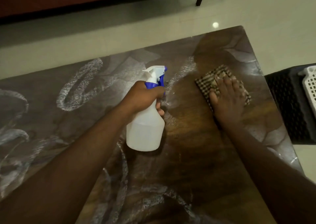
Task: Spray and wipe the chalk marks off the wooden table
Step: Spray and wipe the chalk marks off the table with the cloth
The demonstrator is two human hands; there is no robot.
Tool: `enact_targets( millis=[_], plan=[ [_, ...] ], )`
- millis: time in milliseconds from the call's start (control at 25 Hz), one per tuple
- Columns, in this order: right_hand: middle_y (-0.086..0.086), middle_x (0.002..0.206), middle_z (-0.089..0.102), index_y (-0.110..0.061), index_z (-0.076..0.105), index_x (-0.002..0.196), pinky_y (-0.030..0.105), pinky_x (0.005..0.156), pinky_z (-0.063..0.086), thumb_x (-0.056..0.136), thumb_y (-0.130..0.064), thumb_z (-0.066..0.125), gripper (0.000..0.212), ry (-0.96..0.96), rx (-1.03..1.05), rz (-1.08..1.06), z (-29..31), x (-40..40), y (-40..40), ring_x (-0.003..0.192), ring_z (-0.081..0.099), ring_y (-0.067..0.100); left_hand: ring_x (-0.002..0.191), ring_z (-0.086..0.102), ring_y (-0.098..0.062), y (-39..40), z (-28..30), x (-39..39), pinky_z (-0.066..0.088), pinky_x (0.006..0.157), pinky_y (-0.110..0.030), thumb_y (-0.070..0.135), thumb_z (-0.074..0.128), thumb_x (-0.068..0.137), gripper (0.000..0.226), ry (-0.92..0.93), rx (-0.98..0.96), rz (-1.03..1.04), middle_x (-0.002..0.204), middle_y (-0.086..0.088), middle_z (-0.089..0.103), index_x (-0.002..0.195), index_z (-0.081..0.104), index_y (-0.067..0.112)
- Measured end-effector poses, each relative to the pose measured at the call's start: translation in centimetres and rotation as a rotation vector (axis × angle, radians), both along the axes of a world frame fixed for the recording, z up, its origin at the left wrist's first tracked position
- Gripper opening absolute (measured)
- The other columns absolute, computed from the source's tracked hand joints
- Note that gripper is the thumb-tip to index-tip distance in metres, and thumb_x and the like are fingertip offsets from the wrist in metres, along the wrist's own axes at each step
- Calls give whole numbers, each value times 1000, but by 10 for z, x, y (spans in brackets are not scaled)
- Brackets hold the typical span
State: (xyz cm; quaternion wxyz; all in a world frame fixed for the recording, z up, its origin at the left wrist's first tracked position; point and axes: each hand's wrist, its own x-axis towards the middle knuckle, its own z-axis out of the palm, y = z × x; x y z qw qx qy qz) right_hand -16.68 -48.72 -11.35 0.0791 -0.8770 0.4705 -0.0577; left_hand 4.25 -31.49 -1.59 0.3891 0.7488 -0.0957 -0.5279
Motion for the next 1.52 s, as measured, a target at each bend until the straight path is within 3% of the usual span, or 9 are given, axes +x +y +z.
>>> enact_targets(
  millis=[160, 320, 520, 720, 840, 1000, 1160, 1360, 1520],
  plan=[
    [5, 150, 36, -22, 41, 140, 52, 109, 19, 93, -46, 39, 53, -66, 42, 51, -5, 90, 9, 142, 22, 27, 59, 71, -29, -16, -10, 7, 60, 60, -35, 13, 60, 83, 7, -46, 0, -5, 52, -7, 61, 79, 59, 7],
    [4, 145, 45, -25, 44, 138, 54, 107, 29, 90, -46, 39, 53, 1, -11, 305, -12, 13, 33, 138, 33, 25, 57, 70, -29, -30, -6, 17, 58, 56, -34, 11, 60, 83, 6, -9, 45, 12, 54, -8, 61, 86, 60, 6],
    [8, 152, 32, -19, 37, 142, 51, 111, 14, 95, -42, 40, 53, -63, 106, -106, -3, 106, -32, 142, 19, 29, 51, 68, -23, -30, -4, 35, 59, 52, -30, 12, 61, 87, 10, -10, 43, 26, 60, -9, 63, 95, 62, 6],
    [7, 147, 41, -21, 43, 139, 49, 109, 22, 91, -48, 34, 56, -40, 70, 491, -10, 103, 28, 139, 29, 26, 54, 69, -27, -31, -6, 35, 59, 54, -32, 12, 62, 85, 19, 9, 76, 20, 58, -10, 63, 101, 63, 2],
    [4, 149, 37, -24, 40, 140, 51, 112, 18, 92, -43, 36, 51, -12, 35, 323, -6, 88, -23, 141, 25, 25, 53, 69, -26, -27, 2, 41, 59, 54, -31, 12, 62, 85, 11, 22, 65, 8, 55, -8, 62, 92, 62, 4],
    [8, 150, 35, -21, 41, 140, 50, 114, 13, 93, -40, 41, 51, -65, 91, 107, 4, 175, -39, 141, 22, 29, 53, 71, -25, -30, 9, 50, 58, 56, -31, 13, 63, 85, 10, -33, 74, -10, 55, -7, 63, 91, 62, 6],
    [10, 141, 48, -19, 51, 134, 46, 110, 22, 92, -40, 48, 47, -90, -16, 676, 6, 168, -16, 135, 34, 28, 55, 71, -29, -3, 4, 49, 59, 59, -35, 13, 63, 83, 16, -13, 33, 22, 55, -8, 63, 96, 64, 3],
    [6, 150, 34, -23, 40, 141, 53, 114, 6, 93, -47, 36, 54, 18, 55, 106, 7, 145, -113, 141, 19, 28, 50, 67, -25, -4, 10, 46, 55, 50, -29, 12, 62, 85, 9, -1, 11, 33, 54, -7, 61, 92, 62, 5],
    [6, 148, 38, -23, 43, 138, 51, 112, 12, 94, -46, 41, 50, -57, 77, 285, -1, 191, -37, 140, 22, 29, 50, 64, -26, 7, -2, 42, 54, 47, -27, 9, 61, 85, 10, 9, -9, 69, 58, -11, 59, 92, 63, 3]
  ],
)
